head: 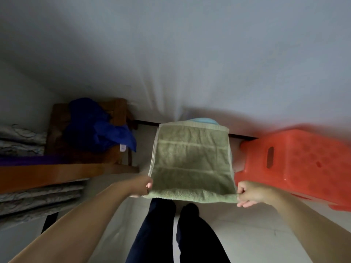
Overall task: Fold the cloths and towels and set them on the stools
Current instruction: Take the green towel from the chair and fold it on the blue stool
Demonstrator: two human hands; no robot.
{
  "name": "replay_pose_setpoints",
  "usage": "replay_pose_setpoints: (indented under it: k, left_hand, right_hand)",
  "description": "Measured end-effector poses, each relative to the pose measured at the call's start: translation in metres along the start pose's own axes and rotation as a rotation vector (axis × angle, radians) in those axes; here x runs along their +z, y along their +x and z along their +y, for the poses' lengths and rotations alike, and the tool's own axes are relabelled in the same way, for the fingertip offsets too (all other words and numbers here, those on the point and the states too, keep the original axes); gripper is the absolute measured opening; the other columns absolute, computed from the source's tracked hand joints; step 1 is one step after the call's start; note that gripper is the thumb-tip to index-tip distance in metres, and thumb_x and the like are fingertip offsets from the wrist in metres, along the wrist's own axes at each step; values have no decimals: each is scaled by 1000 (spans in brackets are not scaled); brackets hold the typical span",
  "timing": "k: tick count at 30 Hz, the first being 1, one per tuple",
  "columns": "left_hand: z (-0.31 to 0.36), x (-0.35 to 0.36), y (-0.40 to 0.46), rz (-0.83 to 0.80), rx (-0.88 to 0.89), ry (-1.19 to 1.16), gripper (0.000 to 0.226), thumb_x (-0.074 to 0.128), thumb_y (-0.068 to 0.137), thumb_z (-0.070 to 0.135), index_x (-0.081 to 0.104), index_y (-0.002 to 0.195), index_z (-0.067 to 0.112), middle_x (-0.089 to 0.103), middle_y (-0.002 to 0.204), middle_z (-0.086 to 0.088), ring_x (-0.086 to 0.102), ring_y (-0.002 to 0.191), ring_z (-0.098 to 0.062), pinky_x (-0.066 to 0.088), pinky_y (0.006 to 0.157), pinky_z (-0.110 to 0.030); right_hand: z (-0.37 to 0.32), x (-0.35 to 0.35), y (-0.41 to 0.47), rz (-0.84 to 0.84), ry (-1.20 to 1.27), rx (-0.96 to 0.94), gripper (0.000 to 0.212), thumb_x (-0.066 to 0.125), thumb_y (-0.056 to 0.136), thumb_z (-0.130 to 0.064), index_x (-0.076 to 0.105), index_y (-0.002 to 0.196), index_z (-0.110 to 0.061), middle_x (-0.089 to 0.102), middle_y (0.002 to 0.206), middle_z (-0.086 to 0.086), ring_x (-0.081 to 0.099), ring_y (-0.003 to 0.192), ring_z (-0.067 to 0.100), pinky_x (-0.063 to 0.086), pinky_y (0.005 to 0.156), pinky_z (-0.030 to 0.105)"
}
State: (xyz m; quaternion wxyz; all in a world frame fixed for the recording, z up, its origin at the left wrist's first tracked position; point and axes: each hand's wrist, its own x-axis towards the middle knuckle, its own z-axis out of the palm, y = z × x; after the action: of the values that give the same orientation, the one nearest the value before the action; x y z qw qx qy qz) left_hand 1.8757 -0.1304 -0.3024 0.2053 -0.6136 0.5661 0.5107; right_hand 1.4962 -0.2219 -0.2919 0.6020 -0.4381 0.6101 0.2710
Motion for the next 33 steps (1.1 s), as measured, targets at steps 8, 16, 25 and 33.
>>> replay_pose_setpoints:
  k: [8, 16, 25, 33]
  left_hand:
    - [1, -37, 29, -10, -34, -82, 17, 55, 86, 6, 62, 102, 4, 60, 105, -10, 55, 92, -22, 43, 72, -27]
    - [-8, -133, 96, 355, -62, -296, 20, 59, 88, 6, 63, 106, 0, 61, 101, -12, 57, 97, -26, 37, 74, -24]
    - [-8, -113, 195, 829, -200, -802, 24, 48, 97, 25, 49, 116, 10, 52, 101, -4, 50, 90, -19, 42, 75, -30]
    - [-5, -48, 161, 550, -398, -929, 66, 35, 93, 58, 36, 140, 11, 50, 133, -12, 50, 120, -32, 43, 96, -41]
  right_hand:
    - [-22, -14, 10, -39, -36, 32, 11, 50, 93, -2, 48, 103, -5, 62, 95, 10, 69, 82, 19, 56, 63, 22]
    - [-86, -92, 64, 530, 25, -236, 14, 58, 90, -18, 59, 100, -9, 63, 64, 5, 56, 52, 15, 40, 53, 26]
    - [-101, -70, 168, 1077, 213, -339, 28, 51, 94, -18, 53, 111, 5, 59, 100, 19, 55, 90, 28, 31, 68, 26]
    - [-77, -22, 152, 1039, 228, -242, 48, 35, 88, -54, 51, 83, -8, 52, 76, 10, 46, 67, 23, 31, 55, 29]
